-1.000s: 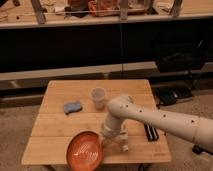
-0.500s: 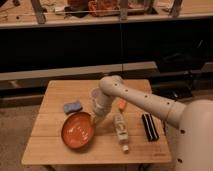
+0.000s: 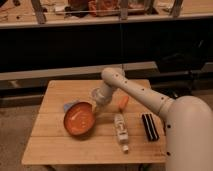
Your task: Drag the ceramic bowl in a circle
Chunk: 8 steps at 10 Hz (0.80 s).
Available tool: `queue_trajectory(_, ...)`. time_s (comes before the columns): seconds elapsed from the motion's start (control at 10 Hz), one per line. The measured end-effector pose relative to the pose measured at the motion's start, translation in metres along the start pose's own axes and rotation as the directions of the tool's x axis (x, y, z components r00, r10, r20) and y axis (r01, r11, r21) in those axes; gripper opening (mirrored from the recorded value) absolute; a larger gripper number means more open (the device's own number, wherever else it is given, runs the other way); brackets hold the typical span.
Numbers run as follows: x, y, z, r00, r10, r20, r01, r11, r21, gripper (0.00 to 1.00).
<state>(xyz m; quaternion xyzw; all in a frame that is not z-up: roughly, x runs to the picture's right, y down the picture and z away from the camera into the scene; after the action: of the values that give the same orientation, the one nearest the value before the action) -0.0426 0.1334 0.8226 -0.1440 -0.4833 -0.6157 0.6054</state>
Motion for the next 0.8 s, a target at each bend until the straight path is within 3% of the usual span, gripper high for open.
queue_trajectory(0.2,-0.025,0.021,-0.001,0.999,0.032,-0.008,-0.032,0.999,0.011,0.00)
queue_trajectory(0.6,-0.111,0.054,0.007,0.995,0.097,-0.019,-0.097,0.995,0.017,0.00)
queue_trajectory(0.8,-0.141,0.058,0.010,0.993,0.119,-0.025,-0.118,0.993,0.024,0.00)
